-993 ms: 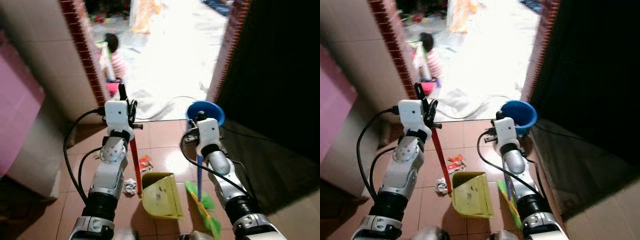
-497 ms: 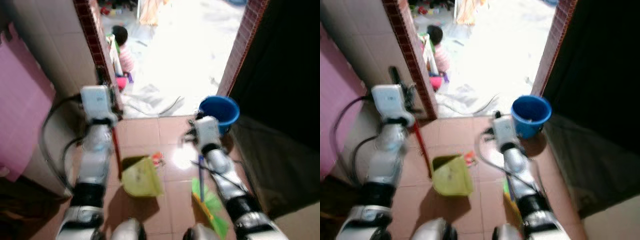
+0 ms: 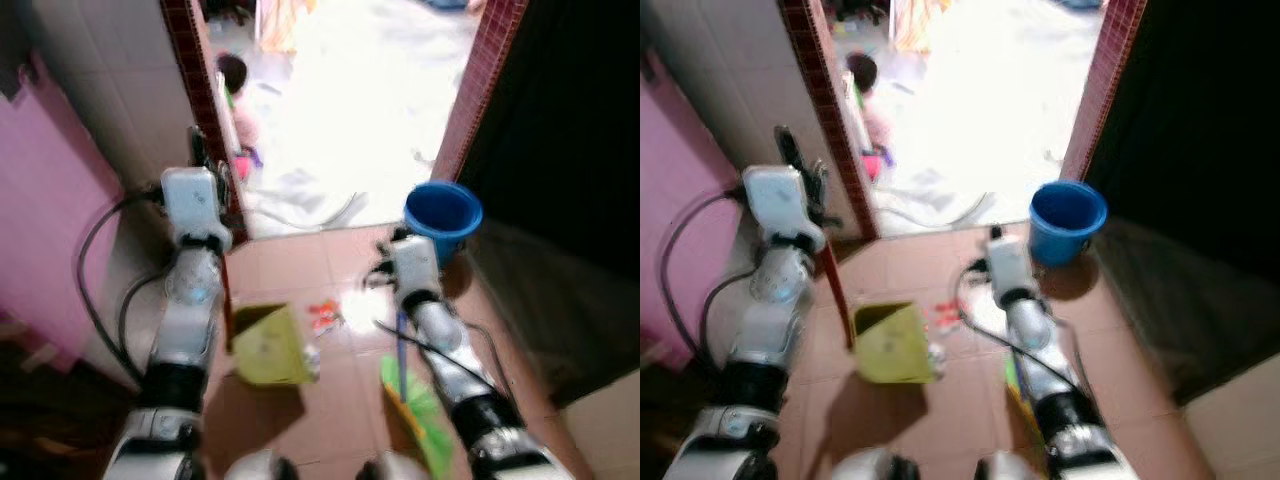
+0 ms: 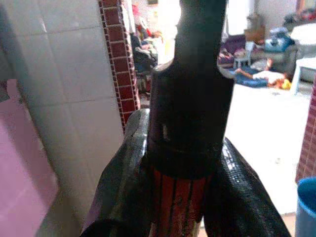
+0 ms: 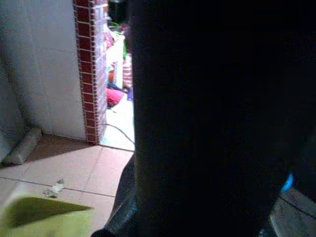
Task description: Sweep floor
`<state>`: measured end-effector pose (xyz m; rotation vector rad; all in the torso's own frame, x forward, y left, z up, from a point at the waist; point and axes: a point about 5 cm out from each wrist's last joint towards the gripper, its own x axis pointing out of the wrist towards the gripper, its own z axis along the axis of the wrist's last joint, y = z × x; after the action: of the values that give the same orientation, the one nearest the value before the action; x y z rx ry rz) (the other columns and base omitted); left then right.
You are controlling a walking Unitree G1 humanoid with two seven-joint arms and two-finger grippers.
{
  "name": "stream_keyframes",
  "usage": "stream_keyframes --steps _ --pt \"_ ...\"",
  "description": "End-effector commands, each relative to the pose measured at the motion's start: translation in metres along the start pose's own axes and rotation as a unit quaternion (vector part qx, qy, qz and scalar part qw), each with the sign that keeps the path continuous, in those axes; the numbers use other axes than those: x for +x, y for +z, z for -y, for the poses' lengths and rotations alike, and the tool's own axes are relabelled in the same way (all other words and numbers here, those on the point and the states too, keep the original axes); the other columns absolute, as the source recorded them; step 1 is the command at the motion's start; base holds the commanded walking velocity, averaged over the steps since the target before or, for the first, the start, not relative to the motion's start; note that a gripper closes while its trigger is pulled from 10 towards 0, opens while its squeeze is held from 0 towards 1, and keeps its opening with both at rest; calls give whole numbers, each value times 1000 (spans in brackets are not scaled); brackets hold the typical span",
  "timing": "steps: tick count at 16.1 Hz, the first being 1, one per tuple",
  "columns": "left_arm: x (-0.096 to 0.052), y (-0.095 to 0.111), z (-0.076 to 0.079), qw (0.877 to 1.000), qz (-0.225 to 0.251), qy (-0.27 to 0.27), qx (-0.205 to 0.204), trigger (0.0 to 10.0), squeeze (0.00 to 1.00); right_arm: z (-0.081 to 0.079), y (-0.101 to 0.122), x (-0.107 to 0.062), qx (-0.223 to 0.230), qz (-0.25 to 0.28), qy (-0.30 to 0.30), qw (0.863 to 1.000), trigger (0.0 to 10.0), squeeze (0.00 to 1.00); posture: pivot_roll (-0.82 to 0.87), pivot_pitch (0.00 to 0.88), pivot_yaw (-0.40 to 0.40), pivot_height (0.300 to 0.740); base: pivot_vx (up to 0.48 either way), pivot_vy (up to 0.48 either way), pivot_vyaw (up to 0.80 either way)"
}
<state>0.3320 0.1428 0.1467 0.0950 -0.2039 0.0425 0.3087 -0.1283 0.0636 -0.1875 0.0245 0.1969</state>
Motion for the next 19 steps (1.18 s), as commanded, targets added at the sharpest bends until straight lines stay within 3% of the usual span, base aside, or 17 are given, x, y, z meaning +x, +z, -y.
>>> stream_keyframes --steps 1,6,7,11,14,17,19 --pt "4 8 -3 999 27 15 -12 10000 0 -4 3 3 4 1 4 1000 10000 0 -42 0 26 740 0 0 0" --pt "-6 -23 -8 1000 -6 24 0 10000 0 -4 4 3 3 2 4 1000 10000 0 -44 0 26 740 0 0 0" --pt "-10 -36 -10 999 -22 40 15 10000 0 -2 6 5 2 8 1 1000 10000 0 -45 0 26 740 0 0 0" --pt "-14 -52 -13 995 -31 86 37 10000 0 6 14 11 -2 21 -11 1000 10000 0 -48 0 25 740 0 0 0" --pt "-16 -58 -5 995 -38 93 19 10000 0 9 16 11 -1 25 -15 1000 10000 0 -60 0 23 740 0 0 0" --pt "-16 -55 8 998 -31 60 -20 10000 0 8 15 8 1 28 -15 1000 10000 0 -62 0 27 740 0 0 0" --pt "-16 -54 10 998 -22 58 -19 10000 0 6 14 7 0 28 -12 1000 10000 0 -61 0 28 740 321 0 0"
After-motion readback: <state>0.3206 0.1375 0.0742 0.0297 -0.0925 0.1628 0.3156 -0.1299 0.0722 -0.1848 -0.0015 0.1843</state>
